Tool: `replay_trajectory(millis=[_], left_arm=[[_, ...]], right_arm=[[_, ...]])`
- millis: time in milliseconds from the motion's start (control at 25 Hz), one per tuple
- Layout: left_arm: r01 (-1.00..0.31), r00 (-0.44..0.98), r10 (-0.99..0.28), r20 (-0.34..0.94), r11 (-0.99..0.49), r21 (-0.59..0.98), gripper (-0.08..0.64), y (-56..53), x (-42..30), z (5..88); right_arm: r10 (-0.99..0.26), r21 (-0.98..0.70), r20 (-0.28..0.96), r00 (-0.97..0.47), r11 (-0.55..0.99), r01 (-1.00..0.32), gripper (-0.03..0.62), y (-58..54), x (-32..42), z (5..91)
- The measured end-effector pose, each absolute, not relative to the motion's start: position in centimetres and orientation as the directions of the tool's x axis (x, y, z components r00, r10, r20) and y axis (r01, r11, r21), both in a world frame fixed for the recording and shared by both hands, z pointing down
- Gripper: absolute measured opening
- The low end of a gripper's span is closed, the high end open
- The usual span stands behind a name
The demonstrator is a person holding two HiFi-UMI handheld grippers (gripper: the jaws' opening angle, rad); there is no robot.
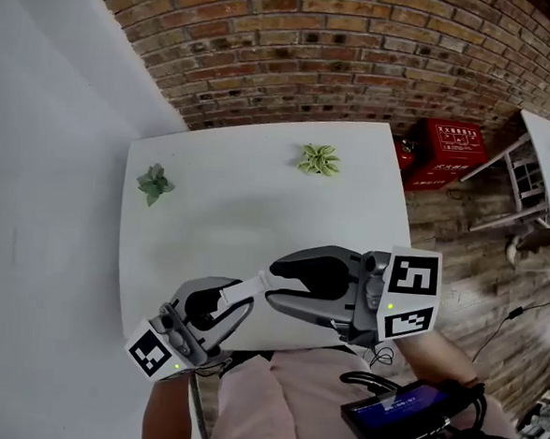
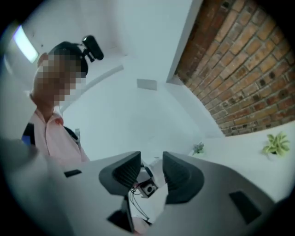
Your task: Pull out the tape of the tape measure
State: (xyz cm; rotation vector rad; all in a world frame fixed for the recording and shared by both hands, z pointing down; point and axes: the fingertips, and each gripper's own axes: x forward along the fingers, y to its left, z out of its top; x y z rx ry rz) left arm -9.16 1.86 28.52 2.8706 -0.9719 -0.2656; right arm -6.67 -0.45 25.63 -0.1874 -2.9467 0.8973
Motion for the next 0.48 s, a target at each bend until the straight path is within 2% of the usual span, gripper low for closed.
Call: replay_trajectory(millis=[80,280,480], left_arm=[[-0.58,0.788,-0.597,-0.148,-0.801,0.145,0.101,2.0,-8.9,28.2],[-0.578,0.79,-0.589,-0.168,-0.808,0.118,0.101,2.2,-8.2,28.0],[-0.574,0.796,-0.578,-0.179,-0.815,0.082,0.101,2.4,-8.0,27.8]], right_arm=[[0.127,-0.627,0.018,-0.992,0.774,0.087,0.124,-0.5,-6.5,25.8],[0.158,-0.721,0.017,-0.987,0.686,0.097,0.137,0.1,-6.5,26.2],[0.155,-0.769,0.013,-0.988,0.632,0.089,0.127,0.4,-6.3,26.9]])
